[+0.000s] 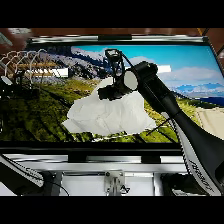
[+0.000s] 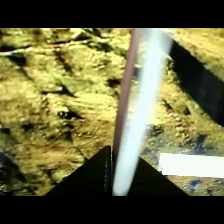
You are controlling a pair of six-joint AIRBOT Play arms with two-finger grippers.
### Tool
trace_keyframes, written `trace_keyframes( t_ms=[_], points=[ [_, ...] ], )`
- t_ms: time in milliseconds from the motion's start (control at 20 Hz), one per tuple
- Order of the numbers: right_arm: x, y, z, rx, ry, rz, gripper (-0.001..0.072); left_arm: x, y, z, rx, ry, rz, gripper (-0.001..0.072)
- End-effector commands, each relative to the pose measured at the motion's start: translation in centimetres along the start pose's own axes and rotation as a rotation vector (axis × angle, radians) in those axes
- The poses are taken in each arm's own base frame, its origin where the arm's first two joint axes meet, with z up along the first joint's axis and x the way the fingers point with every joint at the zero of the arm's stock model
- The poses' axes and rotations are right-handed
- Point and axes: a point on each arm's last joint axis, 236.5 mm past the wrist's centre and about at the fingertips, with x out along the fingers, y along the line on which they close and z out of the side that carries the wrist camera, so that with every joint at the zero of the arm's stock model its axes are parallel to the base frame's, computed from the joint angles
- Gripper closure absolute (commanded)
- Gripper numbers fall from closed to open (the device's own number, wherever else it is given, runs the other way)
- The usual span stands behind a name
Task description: Fold the shirts.
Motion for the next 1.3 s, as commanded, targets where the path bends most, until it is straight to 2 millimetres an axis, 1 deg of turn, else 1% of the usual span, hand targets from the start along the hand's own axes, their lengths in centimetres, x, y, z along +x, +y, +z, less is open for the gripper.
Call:
trace_keyframes(
  t_ms=[0,150,250,450,650,750,900,950,1000,1050,1150,1250],
  points=[
    [0.0,0.0,0.0,0.000,0.000,-0.002,0.0639,-0.1,0.0,-0.2,-0.013,0.008,-0.004,0.0649],
    [0.0,0.0,0.0,-0.001,0.000,-0.002,0.0639,-1.0,-0.1,0.3,-0.009,-0.009,0.000,0.0650],
    [0.0,0.0,0.0,-0.004,0.000,-0.002,0.0639,-2.3,-0.2,1.3,-0.001,-0.041,0.007,0.0651],
    [0.0,-0.1,0.0,-0.006,-0.001,-0.002,0.0639,-6.2,-0.3,4.5,0.019,-0.141,0.030,0.0652],
    [0.0,-0.1,0.0,-0.010,-0.001,-0.003,0.0639,-9.5,-0.8,5.9,0.031,-0.181,0.034,0.0652],
    [0.0,-0.1,0.0,-0.007,0.001,-0.003,0.0639,-12.1,-1.2,7.2,0.043,-0.230,0.044,0.0653],
    [-0.2,-0.4,0.1,-0.013,-0.004,-0.016,0.0640,-17.1,-2.1,8.8,0.056,-0.321,0.061,0.0653],
    [-0.5,-0.9,0.3,-0.021,-0.012,-0.038,0.0639,-18.9,-2.6,9.1,0.059,-0.347,0.063,0.0653],
    [-1.2,-1.6,0.5,-0.025,-0.018,-0.073,0.0639,-20.7,-3.5,9.3,0.063,-0.372,0.053,0.0653],
    [-2.1,-2.5,0.8,-0.013,-0.022,-0.117,0.0639,-22.1,-4.8,8.9,0.074,-0.377,0.029,0.0652],
    [-4.3,-3.7,1.6,0.040,-0.037,-0.168,0.0639,-24.1,-8.3,7.3,0.132,-0.340,-0.020,0.0653],
    [-6.4,-3.9,2.7,0.083,-0.069,-0.167,0.0639,-26.1,-11.7,5.8,0.193,-0.316,-0.056,0.0653]
  ],
)
